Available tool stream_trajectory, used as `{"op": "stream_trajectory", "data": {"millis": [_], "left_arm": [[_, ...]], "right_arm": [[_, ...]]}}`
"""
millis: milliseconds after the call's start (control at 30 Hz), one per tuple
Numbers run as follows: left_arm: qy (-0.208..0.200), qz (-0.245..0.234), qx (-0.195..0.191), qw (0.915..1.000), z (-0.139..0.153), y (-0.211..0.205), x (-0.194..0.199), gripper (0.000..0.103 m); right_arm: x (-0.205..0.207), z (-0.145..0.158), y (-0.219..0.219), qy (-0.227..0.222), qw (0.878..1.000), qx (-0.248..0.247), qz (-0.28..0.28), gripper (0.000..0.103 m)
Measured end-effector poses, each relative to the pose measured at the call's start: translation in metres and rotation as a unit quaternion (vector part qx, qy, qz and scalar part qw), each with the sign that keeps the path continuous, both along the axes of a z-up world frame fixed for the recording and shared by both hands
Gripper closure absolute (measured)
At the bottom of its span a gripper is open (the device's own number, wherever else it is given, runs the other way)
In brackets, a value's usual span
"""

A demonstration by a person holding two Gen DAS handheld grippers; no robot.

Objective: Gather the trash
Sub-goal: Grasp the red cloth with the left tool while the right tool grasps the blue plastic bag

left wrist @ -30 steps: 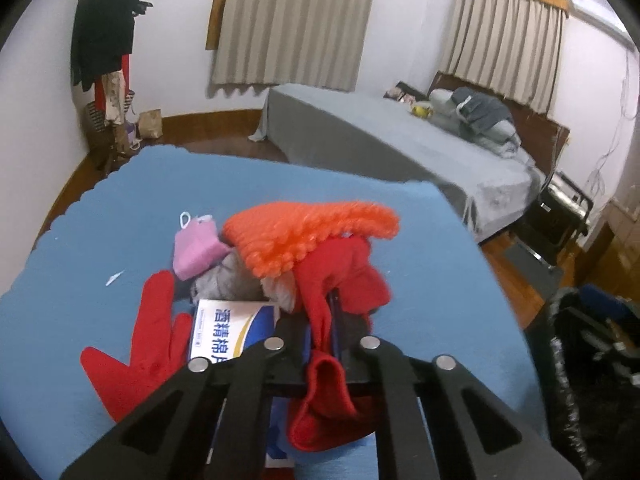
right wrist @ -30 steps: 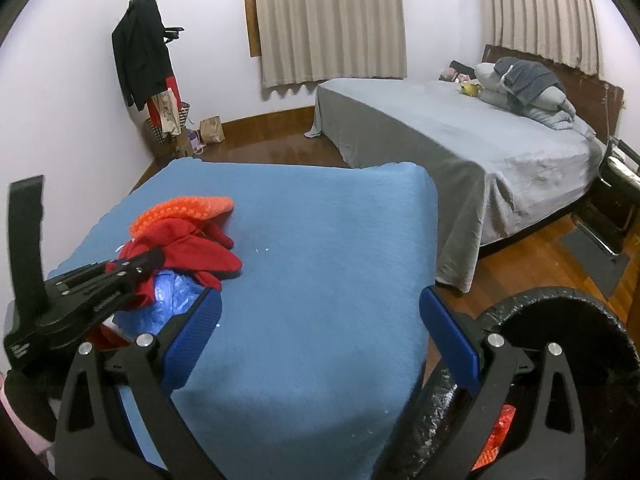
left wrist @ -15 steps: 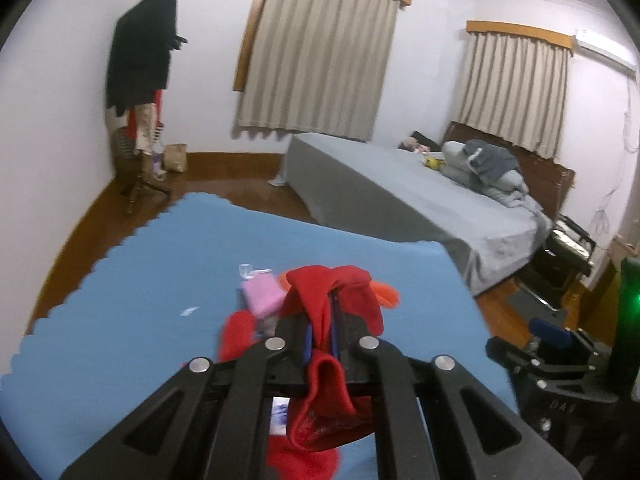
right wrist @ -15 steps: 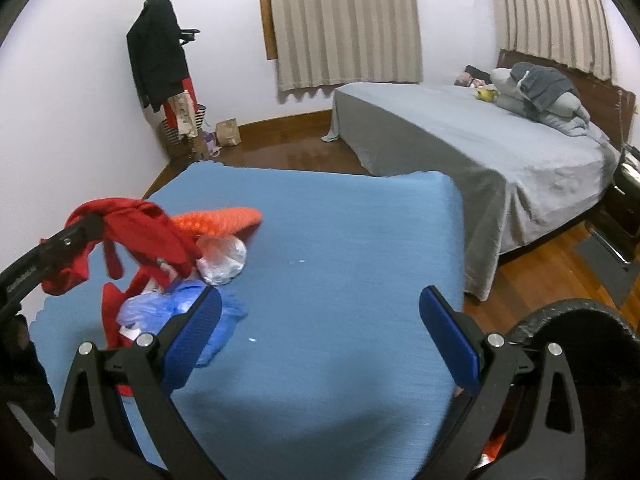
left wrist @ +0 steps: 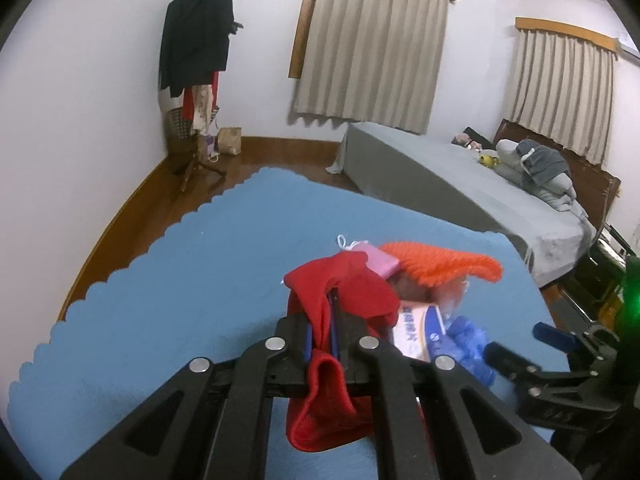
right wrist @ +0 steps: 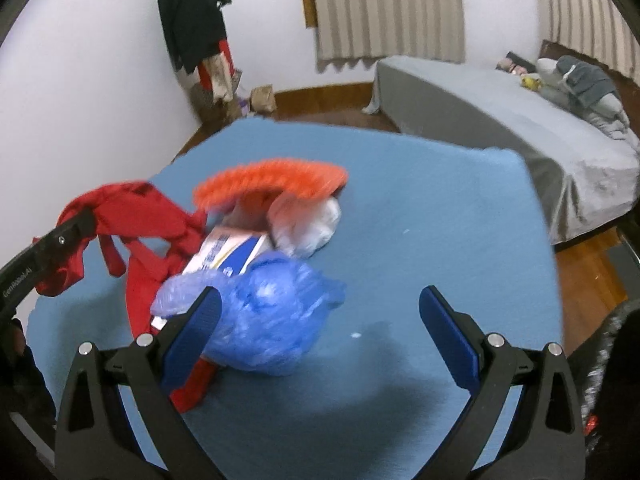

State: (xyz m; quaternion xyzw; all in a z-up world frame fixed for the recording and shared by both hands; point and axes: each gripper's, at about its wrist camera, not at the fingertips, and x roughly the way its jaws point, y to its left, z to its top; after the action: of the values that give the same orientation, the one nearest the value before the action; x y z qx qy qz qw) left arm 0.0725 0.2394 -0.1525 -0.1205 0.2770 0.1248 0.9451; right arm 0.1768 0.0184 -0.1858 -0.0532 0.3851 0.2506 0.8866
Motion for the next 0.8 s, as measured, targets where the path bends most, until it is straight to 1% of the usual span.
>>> {"op": "stream_trajectory", "data": {"millis": [133, 200, 300, 333, 367, 400, 467, 567, 800], "left_arm": [[0.006, -0.003, 0.003, 1.0000, -0.006, 0.000, 0.000, 0.096], [0.007, -0.004, 0.003, 1.0000, -0.009, -0.001, -0.002, 0.096], [0.009, -0.005, 0.000, 0.9999, -0.011, 0.001, -0.001, 0.096], [0.009, -0.006, -0.001, 0.9999, -0.011, 0.001, -0.001, 0.096], [0.010, -0.007, -0.003, 0.9999, -0.011, 0.000, 0.001, 0.096], [0.010, -0.008, -0.003, 0.9999, -0.010, -0.001, 0.002, 0.096], [0.007, -0.011, -0.003, 0.9999, -0.008, 0.000, 0.003, 0.096], [0.002, -0.016, -0.001, 0.9999, -0.003, -0.001, 0.002, 0.096], [-0.017, -0.029, 0.005, 0.9994, 0.017, -0.014, -0.001, 0.096]], "right_arm": [[0.003, -0.009, 0.010, 0.014, 1.000, -0.004, 0.009, 0.008], [0.004, -0.013, 0.015, 0.024, 1.000, -0.001, 0.018, 0.020], [0.004, -0.012, 0.019, 0.034, 0.999, 0.019, 0.030, 0.032], [0.005, -0.011, 0.021, 0.038, 0.998, 0.024, 0.041, 0.041], [0.005, -0.009, 0.022, 0.041, 0.998, 0.028, 0.049, 0.053], [0.006, -0.007, 0.024, 0.043, 0.997, 0.030, 0.055, 0.057], [0.006, -0.003, 0.024, 0.047, 0.996, 0.032, 0.063, 0.068], [0.006, 0.006, 0.019, 0.048, 0.996, 0.042, 0.065, 0.073], [-0.007, 0.040, -0.007, 0.011, 0.997, 0.053, 0.050, 0.073]]}}
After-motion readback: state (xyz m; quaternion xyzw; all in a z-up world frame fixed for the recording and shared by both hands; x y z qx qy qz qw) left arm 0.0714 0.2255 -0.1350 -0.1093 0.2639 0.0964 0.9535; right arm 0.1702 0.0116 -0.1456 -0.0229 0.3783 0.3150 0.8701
